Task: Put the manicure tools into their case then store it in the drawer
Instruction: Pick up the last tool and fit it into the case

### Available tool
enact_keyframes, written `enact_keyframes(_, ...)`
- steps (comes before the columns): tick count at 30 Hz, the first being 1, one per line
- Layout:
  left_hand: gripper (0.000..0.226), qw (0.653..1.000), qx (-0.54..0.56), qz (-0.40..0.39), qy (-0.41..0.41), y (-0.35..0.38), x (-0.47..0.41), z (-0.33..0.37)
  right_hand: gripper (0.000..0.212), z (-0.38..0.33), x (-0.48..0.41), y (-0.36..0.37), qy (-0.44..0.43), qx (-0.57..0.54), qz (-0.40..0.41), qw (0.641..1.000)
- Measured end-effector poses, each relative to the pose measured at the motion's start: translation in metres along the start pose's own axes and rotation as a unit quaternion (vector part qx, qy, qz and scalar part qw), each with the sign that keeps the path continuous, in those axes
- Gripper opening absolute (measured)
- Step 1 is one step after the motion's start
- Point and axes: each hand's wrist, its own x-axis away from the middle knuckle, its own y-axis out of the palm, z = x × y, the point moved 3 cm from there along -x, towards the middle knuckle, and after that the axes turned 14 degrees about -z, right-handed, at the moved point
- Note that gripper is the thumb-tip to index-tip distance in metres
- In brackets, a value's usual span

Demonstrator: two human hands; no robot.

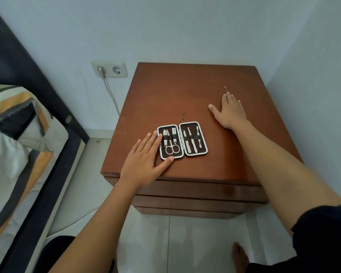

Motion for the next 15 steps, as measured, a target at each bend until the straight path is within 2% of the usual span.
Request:
enact_keyframes(10, 0.085, 1.0, 0.001, -0.021, -0.005, -0.002, 0.001, 0.001, 0.064, -0.004, 0.108, 0.04, -0.049, -0.019, 0.033, 0.998)
enact_keyframes(15, 0.088, 1.0, 0.001, -0.029, -0.009, -0.004, 0.002, 0.002, 0.049, -0.006, 0.161, 0.051, -0.056, -0.112, 0.075, 0.989)
